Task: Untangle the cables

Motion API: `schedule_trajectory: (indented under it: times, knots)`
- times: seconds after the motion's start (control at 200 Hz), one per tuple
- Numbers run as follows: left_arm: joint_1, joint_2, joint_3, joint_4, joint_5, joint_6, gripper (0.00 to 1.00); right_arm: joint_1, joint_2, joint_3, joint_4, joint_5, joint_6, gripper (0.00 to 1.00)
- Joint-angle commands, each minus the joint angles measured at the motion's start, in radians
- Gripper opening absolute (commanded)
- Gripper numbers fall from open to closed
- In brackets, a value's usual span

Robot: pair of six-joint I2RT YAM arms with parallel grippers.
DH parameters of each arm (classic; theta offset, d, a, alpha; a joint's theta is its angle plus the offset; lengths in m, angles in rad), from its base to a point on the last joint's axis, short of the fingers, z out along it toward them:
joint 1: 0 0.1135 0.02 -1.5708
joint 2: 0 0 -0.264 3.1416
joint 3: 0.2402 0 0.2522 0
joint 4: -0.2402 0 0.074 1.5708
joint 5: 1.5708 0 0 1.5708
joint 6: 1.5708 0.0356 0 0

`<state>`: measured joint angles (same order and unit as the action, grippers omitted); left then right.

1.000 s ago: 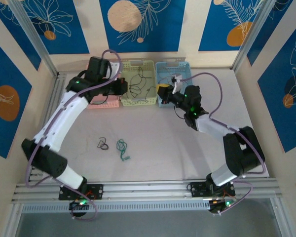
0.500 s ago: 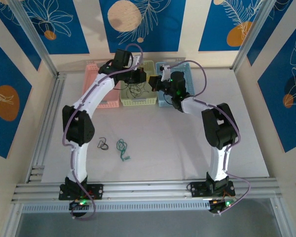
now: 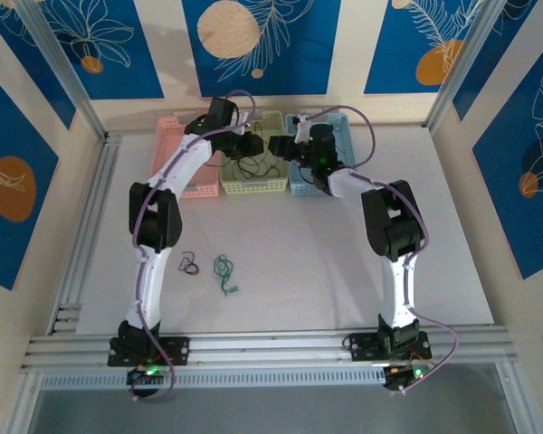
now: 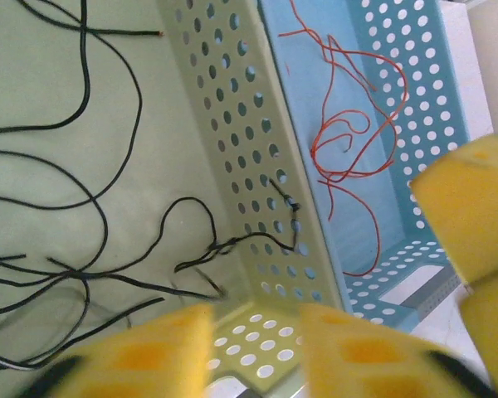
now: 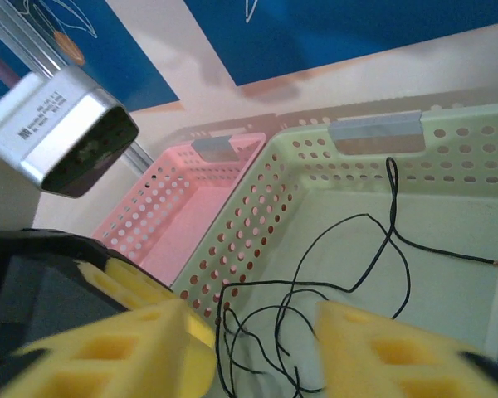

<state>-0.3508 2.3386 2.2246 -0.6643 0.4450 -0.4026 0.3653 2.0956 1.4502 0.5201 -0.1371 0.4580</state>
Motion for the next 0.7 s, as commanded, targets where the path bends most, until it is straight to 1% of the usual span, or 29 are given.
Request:
schedule_trajectory:
  times: [0.0, 0.145, 0.265, 0.33, 0.425, 0.58, 0.695]
  knots:
    - [0.007, -0.088, 0.036, -0.050, 0.021, 0.044, 0.67, 0.000, -0.083, 0.001, -0.028, -0.005, -0.038, 0.55]
    - [0.010, -0.172, 0.027, -0.095, 0.004, 0.073, 0.69, -0.003, -0.183, -0.074, -0.026, -0.003, -0.040, 0.56]
    - [0.009, -0.312, -0.100, -0.064, -0.009, 0.088, 0.69, -0.002, -0.290, -0.181, -0.029, -0.036, -0.028, 0.55]
    - [0.012, -0.422, -0.223, -0.020, -0.013, 0.084, 0.69, 0.007, -0.348, -0.237, -0.069, -0.075, -0.014, 0.54]
    - [0.013, -0.618, -0.450, 0.055, -0.034, 0.066, 0.69, 0.040, -0.436, -0.298, -0.208, -0.085, -0.006, 0.54]
    - [0.015, -0.949, -0.840, 0.122, -0.116, 0.011, 0.71, 0.172, -0.533, -0.371, -0.438, -0.038, -0.063, 0.54]
    - [0.015, -1.152, -1.085, 0.122, -0.157, -0.044, 0.70, 0.270, -0.523, -0.386, -0.541, -0.041, -0.068, 0.53]
